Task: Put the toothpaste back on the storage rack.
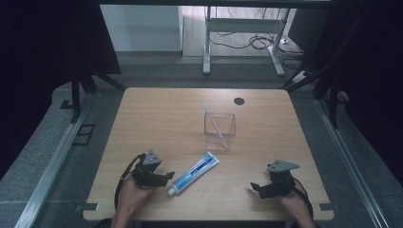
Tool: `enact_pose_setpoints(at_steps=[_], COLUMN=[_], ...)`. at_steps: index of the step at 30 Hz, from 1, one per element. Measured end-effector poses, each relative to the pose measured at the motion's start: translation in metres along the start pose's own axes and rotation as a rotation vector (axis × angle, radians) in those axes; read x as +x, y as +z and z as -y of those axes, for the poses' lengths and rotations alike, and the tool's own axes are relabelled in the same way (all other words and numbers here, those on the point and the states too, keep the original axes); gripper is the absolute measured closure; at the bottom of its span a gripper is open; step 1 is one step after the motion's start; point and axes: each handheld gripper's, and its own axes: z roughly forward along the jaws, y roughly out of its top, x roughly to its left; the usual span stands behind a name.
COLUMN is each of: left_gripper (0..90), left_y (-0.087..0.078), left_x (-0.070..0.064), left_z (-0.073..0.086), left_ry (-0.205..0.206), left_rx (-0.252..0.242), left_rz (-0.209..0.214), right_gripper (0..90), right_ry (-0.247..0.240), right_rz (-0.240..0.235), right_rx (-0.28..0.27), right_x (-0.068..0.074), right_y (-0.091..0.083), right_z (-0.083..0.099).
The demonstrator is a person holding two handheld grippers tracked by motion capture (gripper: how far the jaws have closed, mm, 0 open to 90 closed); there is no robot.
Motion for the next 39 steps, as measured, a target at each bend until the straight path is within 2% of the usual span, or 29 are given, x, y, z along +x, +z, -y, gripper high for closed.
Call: enact_pose_setpoints(at_steps=[8,13,21,25,27,35,39], left_gripper=[45.8,58.8,79.2,88.3,89.4,89.5,89.5], left_y=[-0.005,-0.006,-0.006,-0.005,-0.003,0.009,0.017], left_x=[-0.007,-0.016,-0.037,-0.045,-0.049,-0.069,-0.077], left_z=[-0.008,-0.016,-0.025,-0.027,-0.027,-0.027,-0.025], left_ry=[-0.008,-0.002,0.090,0.120,0.145,0.166,0.180], left_rx=[-0.012,0.005,0.026,0.040,0.061,0.128,0.160], left_rz=[0.063,0.101,0.153,0.189,0.200,0.230,0.215], right_gripper=[0.0,0.3,0.7,0.9,1.1,1.5,1.7], right_ry=[0.008,0.007,0.004,0.000,0.003,0.005,0.004], right_rz=[0.014,0.020,0.027,0.030,0.030,0.035,0.032], right_rx=[-0.008,-0.008,-0.012,-0.010,-0.011,-0.013,-0.011], right_x=[-0.004,-0.005,-0.005,-0.005,-0.006,-0.006,-0.006], right_y=[-0.002,-0.003,-0.003,-0.003,-0.002,-0.003,-0.002], right_z=[0.002,0.003,0.003,0.003,0.003,0.004,0.004])
